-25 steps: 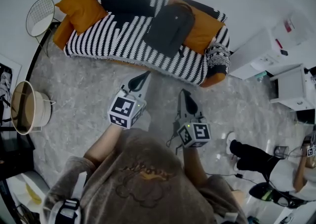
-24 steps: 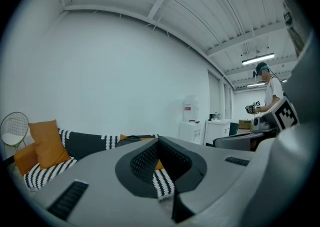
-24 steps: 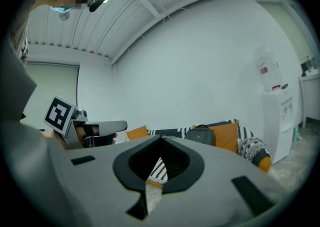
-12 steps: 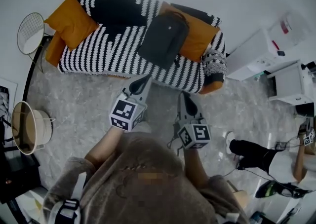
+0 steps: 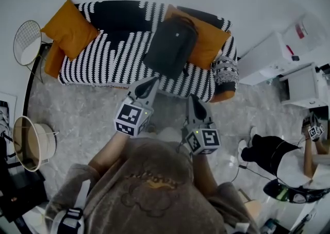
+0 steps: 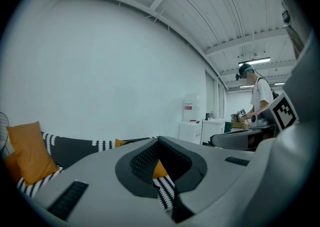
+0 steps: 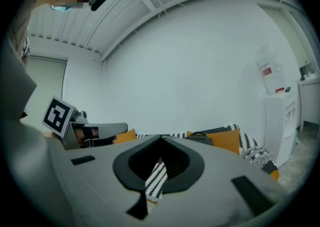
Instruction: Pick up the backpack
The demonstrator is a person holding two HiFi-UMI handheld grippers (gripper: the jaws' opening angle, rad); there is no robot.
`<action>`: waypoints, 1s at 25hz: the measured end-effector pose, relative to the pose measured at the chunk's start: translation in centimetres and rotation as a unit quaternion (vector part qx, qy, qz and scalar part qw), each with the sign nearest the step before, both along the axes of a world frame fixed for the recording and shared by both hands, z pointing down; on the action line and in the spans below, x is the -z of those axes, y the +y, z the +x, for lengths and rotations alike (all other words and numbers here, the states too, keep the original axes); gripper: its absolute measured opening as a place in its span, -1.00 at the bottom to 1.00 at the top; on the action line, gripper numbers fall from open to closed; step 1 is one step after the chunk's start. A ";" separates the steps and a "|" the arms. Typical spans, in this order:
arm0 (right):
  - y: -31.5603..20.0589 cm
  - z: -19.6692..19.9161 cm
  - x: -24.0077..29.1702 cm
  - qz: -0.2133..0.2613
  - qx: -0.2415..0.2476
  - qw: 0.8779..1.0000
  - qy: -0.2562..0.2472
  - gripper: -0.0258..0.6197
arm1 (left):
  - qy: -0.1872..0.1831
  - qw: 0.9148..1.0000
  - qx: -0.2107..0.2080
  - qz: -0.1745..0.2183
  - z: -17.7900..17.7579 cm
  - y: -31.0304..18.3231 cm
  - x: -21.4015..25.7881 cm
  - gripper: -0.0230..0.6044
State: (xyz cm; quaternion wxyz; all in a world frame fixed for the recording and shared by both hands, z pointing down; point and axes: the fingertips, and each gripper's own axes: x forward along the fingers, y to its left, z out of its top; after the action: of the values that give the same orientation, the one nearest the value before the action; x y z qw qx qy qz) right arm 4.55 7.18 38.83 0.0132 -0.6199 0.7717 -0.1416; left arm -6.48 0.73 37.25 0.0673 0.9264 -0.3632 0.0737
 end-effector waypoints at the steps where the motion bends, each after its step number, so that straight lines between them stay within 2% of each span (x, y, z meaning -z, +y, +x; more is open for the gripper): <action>1: -0.3 0.1 -0.1 -0.002 -0.001 1.000 0.001 -0.92 | 0.000 1.000 -0.001 -0.002 0.1 -0.4 -0.1 -0.92; 16: -8.0 2.7 -1.8 -0.016 -0.005 1.000 -0.010 -0.92 | -0.008 1.000 -0.001 -0.012 2.3 -8.1 -1.4 -0.92; 25: -14.7 5.9 -2.5 -0.020 0.002 1.000 -0.020 -0.92 | -0.007 1.000 0.000 -0.002 5.7 -14.2 -1.8 -0.92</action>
State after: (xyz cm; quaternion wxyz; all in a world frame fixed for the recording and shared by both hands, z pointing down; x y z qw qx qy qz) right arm 10.45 -7.54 41.28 0.0156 -0.6156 0.7695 -0.1692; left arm -0.76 -13.42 39.02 0.0661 0.9256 -0.3639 0.0811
